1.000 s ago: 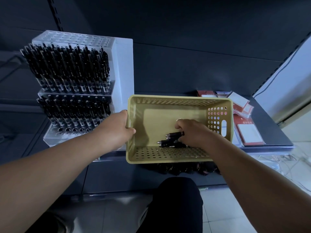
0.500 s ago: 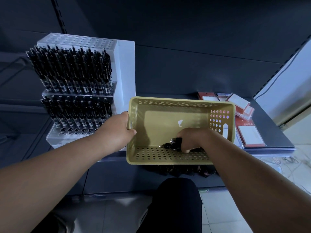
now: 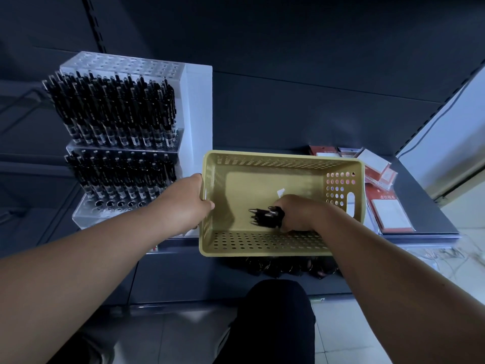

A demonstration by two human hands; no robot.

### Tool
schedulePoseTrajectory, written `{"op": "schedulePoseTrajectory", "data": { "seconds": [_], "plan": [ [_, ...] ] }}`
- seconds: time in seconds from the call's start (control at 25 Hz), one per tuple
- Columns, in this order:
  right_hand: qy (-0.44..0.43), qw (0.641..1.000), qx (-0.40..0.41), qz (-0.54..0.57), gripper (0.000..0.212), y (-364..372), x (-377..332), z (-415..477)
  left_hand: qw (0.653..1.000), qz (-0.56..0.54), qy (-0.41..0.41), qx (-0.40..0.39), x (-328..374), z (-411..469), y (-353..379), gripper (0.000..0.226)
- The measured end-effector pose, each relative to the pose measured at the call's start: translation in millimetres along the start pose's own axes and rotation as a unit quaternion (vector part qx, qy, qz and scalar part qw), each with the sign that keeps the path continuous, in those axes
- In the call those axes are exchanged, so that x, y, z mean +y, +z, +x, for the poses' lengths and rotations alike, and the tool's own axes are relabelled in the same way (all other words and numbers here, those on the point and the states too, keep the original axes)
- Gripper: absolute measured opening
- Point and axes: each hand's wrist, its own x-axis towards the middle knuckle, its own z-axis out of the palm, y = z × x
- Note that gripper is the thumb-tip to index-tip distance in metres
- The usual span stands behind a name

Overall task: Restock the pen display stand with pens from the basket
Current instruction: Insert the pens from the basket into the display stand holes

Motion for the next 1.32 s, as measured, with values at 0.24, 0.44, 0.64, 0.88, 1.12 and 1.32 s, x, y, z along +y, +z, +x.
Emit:
{"op": "schedulePoseTrajectory", "data": {
  "seconds": [0.24, 0.44, 0.64, 0.88, 1.12, 1.32],
  "plan": [
    [-0.087, 0.940, 0.143, 0.296, 0.024, -36.8, -21.6, -44.8, 0.994, -0.090, 0.001, 0.058, 9.0, 15.5, -6.2, 0.020],
    [-0.134, 0.767, 0.244, 0.579, 0.013, -58.8, -31.8, -60.8, 0.990, -0.119, -0.016, 0.073, 24.0, 26.0, -10.1, 0.038],
    [-0.126, 0.619, 0.234, 0.739, 0.010, -60.2, -53.9, -66.3, 0.996, -0.053, 0.029, 0.062, 45.5, 0.5, -18.1, 0.050],
    [-0.148, 0.615, 0.124, 0.764, 0.010, -34.1, -113.8, -89.1, 0.963, -0.255, 0.064, -0.063, 30.4, -60.5, -38.7, 0.058],
    [-0.121, 0.637, 0.012, 0.761, 0.036, 6.4, -176.5, -90.2, 0.942, -0.305, 0.047, -0.132, -21.5, -96.3, -58.3, 0.045],
    [-0.099, 0.655, -0.026, 0.748, 0.048, 21.9, -204.9, -84.8, 0.938, -0.306, 0.011, -0.163, -53.8, -111.4, -68.5, 0.049]
  ]
}}
